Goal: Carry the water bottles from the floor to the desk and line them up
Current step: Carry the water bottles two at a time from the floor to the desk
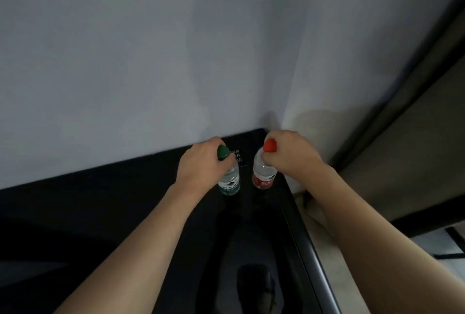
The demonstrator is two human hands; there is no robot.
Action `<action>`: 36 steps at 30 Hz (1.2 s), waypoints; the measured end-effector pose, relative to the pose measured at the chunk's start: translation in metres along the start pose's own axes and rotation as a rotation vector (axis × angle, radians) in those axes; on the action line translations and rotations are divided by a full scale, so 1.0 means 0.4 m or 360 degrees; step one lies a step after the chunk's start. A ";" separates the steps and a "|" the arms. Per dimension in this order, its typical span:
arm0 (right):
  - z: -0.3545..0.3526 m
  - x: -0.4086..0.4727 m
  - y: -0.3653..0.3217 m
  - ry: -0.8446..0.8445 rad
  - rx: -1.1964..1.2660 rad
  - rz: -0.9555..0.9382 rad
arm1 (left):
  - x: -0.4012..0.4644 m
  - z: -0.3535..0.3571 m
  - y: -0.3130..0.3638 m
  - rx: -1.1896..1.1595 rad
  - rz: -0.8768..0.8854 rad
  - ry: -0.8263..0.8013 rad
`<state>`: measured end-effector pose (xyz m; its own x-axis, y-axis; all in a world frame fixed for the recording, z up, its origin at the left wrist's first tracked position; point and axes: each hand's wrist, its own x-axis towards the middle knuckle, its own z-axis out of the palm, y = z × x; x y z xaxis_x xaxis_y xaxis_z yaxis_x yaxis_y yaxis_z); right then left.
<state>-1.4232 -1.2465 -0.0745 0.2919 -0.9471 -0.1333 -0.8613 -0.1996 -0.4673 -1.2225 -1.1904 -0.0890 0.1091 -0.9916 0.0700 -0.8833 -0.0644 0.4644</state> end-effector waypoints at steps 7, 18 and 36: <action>0.061 0.077 0.012 -0.0147 -0.0084 -0.0063 | 0.051 0.044 -0.064 0.0071 -0.0118 -0.0035; 0.057 0.102 -0.013 -0.0145 -0.0290 0.0014 | 0.074 0.039 -0.076 0.0073 -0.0301 -0.0211; 0.138 -0.079 -0.455 0.0104 -0.0227 -0.0761 | -0.261 -0.278 -0.281 0.0280 -0.0409 0.0498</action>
<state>-1.2530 -1.1664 -0.0334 0.6452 -0.7539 0.1239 -0.6870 -0.6434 -0.3379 -1.0839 -1.0671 -0.0505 0.4442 -0.8608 0.2484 -0.8706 -0.3494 0.3463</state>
